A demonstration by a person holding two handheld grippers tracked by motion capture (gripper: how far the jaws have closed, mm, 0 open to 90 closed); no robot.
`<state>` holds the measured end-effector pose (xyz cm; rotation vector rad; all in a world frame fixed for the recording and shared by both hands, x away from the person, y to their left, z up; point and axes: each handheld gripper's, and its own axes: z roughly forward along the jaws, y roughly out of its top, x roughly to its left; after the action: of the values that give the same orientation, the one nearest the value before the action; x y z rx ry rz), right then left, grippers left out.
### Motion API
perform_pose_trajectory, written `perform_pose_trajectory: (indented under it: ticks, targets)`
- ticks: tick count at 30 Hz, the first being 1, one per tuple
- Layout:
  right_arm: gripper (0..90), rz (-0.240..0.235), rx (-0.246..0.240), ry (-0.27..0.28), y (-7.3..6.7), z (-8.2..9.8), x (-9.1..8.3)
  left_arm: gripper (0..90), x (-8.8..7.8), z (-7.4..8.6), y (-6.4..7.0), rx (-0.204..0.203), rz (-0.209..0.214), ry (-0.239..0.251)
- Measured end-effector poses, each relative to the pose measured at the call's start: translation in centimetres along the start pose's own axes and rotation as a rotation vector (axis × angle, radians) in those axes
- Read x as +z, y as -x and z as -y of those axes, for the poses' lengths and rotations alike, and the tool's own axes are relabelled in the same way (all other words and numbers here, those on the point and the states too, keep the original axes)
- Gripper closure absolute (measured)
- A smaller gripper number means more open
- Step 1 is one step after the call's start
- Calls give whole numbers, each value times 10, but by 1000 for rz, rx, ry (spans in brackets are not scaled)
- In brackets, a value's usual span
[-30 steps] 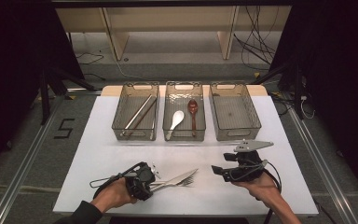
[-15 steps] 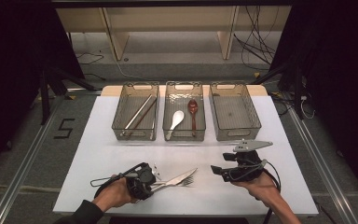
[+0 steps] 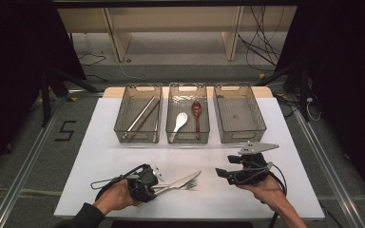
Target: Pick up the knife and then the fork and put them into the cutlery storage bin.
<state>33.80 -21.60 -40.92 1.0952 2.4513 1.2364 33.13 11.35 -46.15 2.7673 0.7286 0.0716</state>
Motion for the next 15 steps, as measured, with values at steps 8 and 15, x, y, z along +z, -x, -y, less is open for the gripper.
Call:
perform_pose_trajectory:
  ticks: [8,15]
  targets:
    - [320,-2,-1,0,0,0,1,745,0,-5,1,-23,4,16]
    - [321,-1,2,-2,0,0,1,710,4,-13,1,-15,8,5]
